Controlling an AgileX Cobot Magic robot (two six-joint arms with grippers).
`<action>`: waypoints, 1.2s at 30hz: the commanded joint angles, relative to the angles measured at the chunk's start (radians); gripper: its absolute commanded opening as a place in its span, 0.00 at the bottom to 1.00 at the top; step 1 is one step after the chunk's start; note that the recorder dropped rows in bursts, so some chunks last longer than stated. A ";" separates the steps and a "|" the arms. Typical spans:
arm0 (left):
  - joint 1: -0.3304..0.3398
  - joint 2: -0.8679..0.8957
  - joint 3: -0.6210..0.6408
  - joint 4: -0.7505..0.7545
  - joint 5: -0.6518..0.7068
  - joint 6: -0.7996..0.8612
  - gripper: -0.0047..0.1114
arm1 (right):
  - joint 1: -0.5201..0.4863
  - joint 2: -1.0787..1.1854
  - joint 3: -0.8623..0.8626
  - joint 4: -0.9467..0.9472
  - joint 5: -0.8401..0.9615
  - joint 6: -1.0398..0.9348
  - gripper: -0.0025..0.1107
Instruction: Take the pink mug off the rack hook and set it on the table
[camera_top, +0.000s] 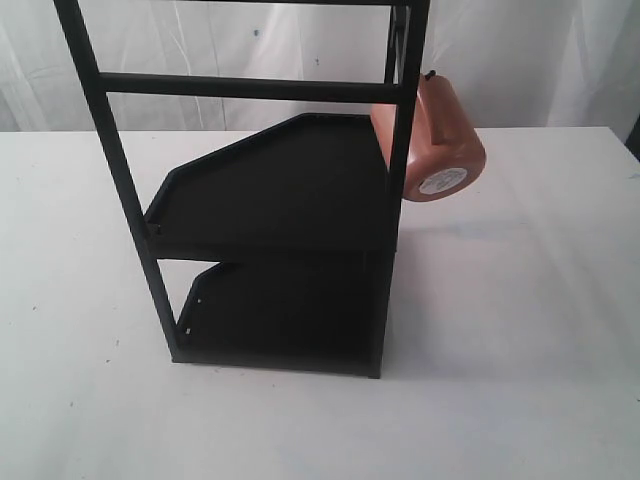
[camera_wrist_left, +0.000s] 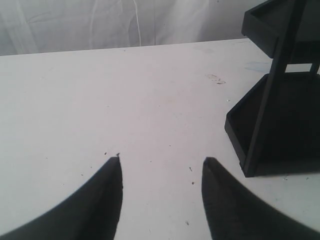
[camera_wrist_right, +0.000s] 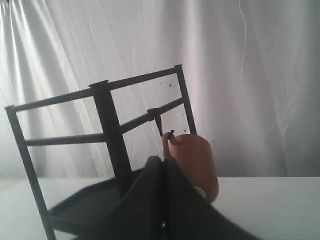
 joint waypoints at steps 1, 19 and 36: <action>0.002 -0.005 0.004 -0.009 0.005 -0.002 0.50 | -0.006 0.186 -0.253 -0.010 0.372 -0.256 0.02; 0.002 -0.005 0.004 -0.009 0.005 -0.002 0.50 | -0.006 0.767 -0.372 0.213 0.158 -0.554 0.42; 0.002 -0.005 0.004 -0.009 0.005 -0.002 0.50 | 0.086 0.963 -0.437 0.220 -0.048 -0.682 0.47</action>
